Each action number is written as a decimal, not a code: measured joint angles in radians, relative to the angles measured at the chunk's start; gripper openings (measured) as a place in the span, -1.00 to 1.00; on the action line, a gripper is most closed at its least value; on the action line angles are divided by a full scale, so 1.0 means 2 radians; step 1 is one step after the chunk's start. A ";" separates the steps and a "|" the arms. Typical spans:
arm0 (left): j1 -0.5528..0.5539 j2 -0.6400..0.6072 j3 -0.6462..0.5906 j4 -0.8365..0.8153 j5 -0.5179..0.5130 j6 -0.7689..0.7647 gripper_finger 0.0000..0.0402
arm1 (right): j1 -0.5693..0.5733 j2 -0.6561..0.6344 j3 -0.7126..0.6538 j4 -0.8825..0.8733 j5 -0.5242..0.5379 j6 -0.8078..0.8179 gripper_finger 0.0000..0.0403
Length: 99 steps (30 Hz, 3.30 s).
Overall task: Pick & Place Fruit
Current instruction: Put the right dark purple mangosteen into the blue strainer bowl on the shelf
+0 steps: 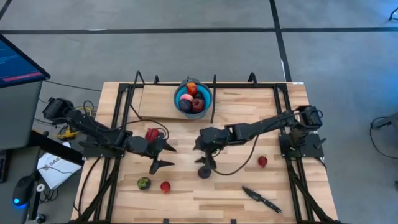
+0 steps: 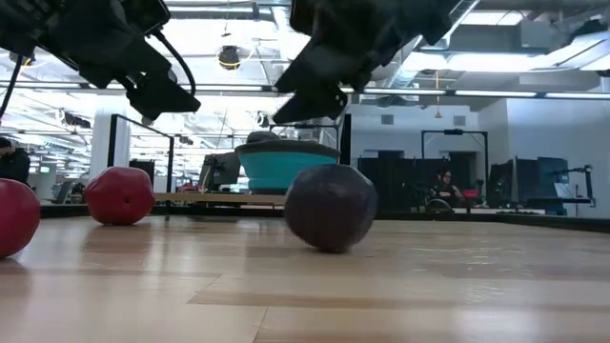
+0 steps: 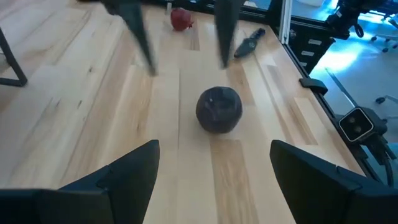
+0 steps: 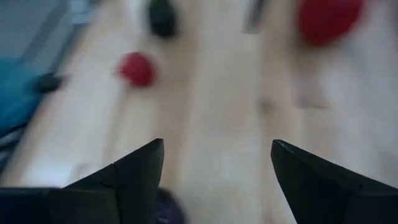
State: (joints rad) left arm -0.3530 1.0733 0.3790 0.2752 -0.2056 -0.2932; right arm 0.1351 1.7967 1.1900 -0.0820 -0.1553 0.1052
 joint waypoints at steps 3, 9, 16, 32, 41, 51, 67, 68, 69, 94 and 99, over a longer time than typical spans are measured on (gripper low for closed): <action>-0.007 0.000 0.000 -0.001 -0.008 0.000 0.48 | 0.003 0.001 0.000 -0.003 -0.081 -0.026 0.46; -0.010 0.000 0.000 -0.002 -0.020 0.000 0.48 | 0.028 0.013 -0.001 -0.043 -0.109 -0.039 0.70; -0.010 0.000 0.000 -0.003 -0.047 0.000 0.48 | 0.040 0.012 0.000 -0.060 -0.055 -0.048 0.94; -0.010 0.000 0.000 -0.003 -0.049 -0.018 0.49 | 0.036 0.094 0.008 -0.016 -0.077 -0.022 0.95; -0.010 0.000 0.000 -0.002 -0.050 -0.020 0.49 | 0.044 0.099 0.008 -0.015 -0.080 -0.012 0.88; -0.010 0.000 0.000 -0.002 -0.050 -0.027 0.49 | 0.050 0.122 0.009 -0.013 -0.081 0.014 0.57; -0.010 0.001 0.000 0.002 -0.050 -0.028 0.49 | 0.020 0.067 0.097 -0.054 0.002 0.051 0.30; -0.010 0.000 0.000 0.002 -0.050 -0.028 0.49 | 0.012 0.060 0.109 -0.062 0.026 0.049 0.30; -0.010 0.001 0.000 0.004 -0.051 -0.027 0.49 | 0.004 0.051 0.119 -0.076 0.050 0.047 0.30; -0.011 0.001 0.000 0.018 -0.069 -0.022 0.48 | -0.263 0.038 0.194 -0.164 0.179 0.026 0.37; -0.011 0.001 0.000 0.021 -0.069 -0.022 0.48 | -0.261 0.055 0.193 -0.167 0.181 0.024 0.40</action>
State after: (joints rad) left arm -0.3744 1.0744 0.3786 0.3164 -0.3431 -0.3374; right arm -0.3873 1.9064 1.5754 -0.4166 0.2070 0.1540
